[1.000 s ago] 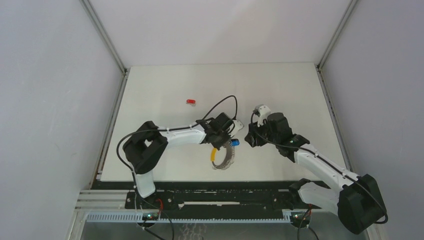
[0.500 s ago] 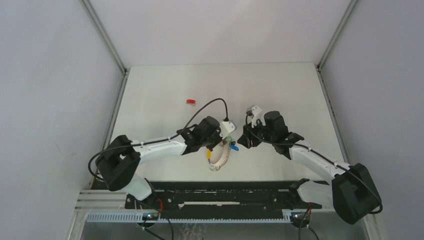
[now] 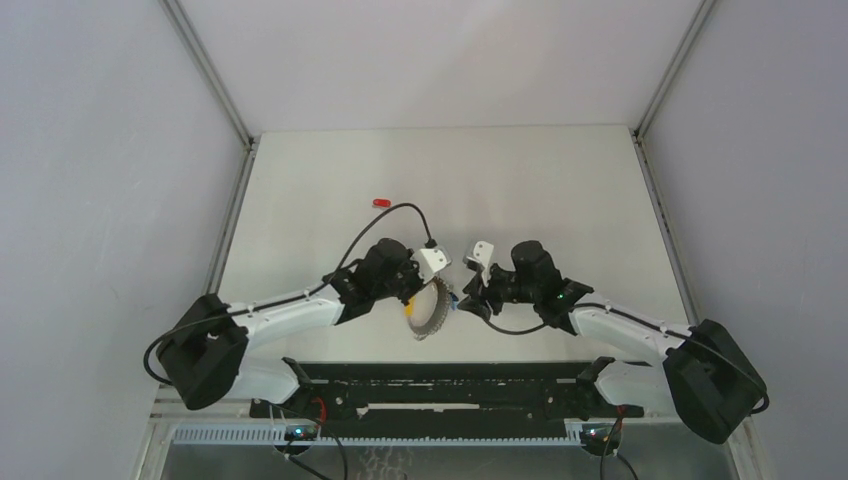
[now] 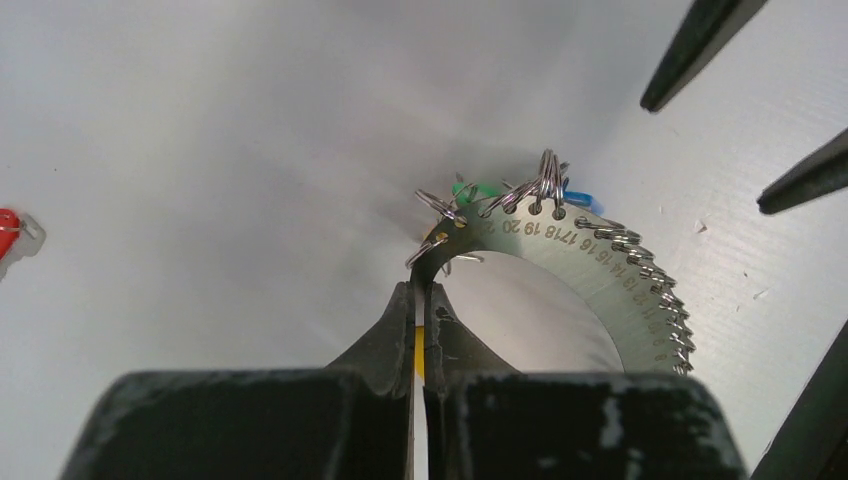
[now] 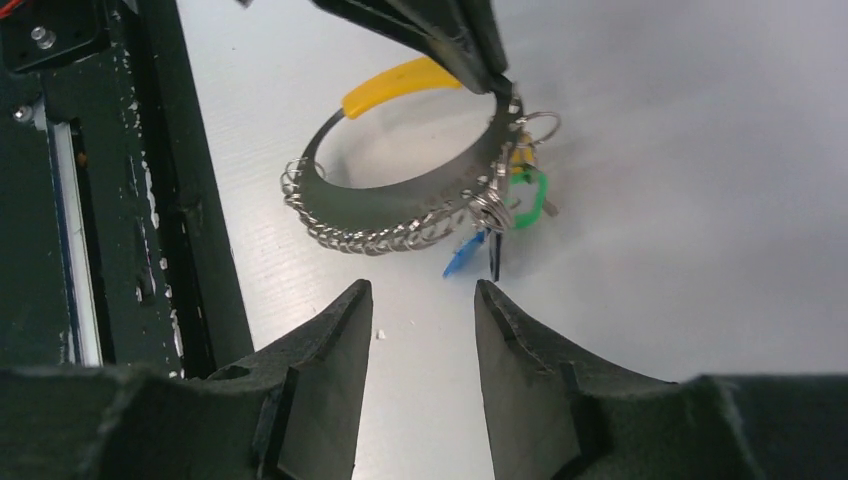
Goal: Put the keys on the keyring
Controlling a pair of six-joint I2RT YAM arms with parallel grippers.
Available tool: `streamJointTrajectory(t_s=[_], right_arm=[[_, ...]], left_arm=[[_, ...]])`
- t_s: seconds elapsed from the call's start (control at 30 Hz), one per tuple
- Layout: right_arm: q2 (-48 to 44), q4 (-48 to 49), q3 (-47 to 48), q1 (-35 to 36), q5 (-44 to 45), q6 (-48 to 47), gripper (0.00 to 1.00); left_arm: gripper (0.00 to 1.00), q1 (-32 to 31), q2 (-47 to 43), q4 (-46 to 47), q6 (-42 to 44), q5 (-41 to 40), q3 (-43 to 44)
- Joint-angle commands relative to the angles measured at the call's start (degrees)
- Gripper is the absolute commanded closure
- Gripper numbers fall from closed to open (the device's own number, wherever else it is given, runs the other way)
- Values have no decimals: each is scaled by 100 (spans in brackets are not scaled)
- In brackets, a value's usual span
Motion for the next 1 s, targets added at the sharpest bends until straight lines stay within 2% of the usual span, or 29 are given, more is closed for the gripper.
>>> streamJointTrajectory(t_s=[0.0,0.27,0.53,0.77,0.97], right_arm=[[92,837,-33,325,103,-609,59],[-103,2230,-722,506,612,-618,67],[-46,2849,-1018,592,788,-605,67],[-116,2908,-1039,781,846,-651,68],[-152,2895,-1095,1060,1246,-693,69]], left_arm=[[100,311,-471,774,-114,799,-290],[100,654,-727,1301,-382,1383,-629],[100,867,-836,1637,-595,1816,-798],[100,907,-924,1723,-680,1879,-855],[100,929,-914,1740,-726,1901,-846]])
